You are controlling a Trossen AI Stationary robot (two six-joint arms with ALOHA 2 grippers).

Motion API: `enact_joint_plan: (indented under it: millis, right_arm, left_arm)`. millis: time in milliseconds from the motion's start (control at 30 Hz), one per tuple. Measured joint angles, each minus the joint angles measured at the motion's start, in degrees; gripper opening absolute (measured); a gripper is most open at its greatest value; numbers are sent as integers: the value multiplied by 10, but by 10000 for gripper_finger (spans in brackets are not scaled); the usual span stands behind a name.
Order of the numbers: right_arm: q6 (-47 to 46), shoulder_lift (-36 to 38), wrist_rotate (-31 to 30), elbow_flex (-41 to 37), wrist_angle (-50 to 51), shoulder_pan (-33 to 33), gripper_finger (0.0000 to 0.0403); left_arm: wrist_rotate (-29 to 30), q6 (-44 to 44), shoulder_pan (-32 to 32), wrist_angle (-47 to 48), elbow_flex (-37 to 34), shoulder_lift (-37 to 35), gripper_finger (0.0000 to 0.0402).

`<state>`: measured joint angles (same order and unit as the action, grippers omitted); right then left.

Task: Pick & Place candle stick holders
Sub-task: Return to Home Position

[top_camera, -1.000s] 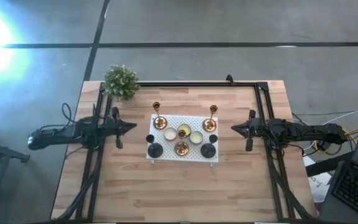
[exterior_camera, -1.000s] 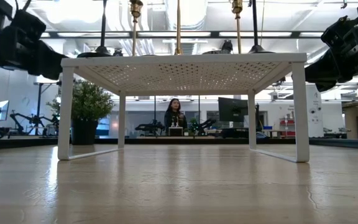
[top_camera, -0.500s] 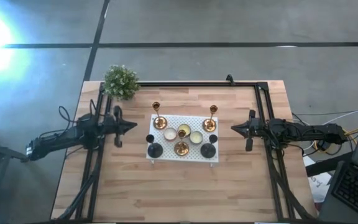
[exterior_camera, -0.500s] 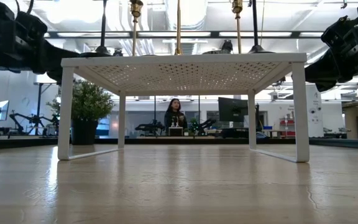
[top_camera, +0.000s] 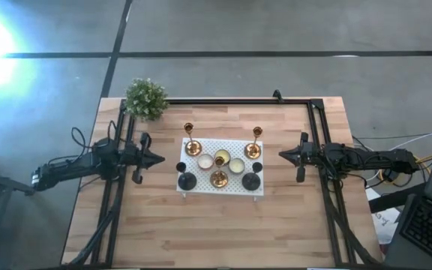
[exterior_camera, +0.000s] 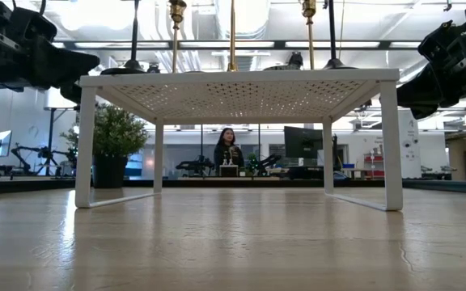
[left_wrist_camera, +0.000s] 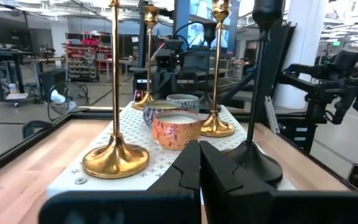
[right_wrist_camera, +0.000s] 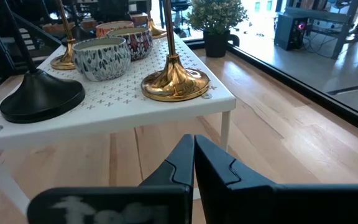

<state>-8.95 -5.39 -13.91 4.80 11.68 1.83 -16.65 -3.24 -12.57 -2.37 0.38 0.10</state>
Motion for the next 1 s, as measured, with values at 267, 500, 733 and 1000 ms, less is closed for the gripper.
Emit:
enact_joint_plan:
  millis: [267,500,733,1000]
  right_arm:
    - [0,0,0,0,0,0,8]
    - [0,0,0,0,0,0,8]
    - [0,0,0,0,0,0,8]
    - [0,0,0,0,0,0,8]
  left_arm:
    - [2,-16,0,0,0,1,13]
    - [4,-18,0,-1,0,1,25]
    - [4,-18,0,-5,2,1,23]
    - [4,-18,0,-5,2,1,23]
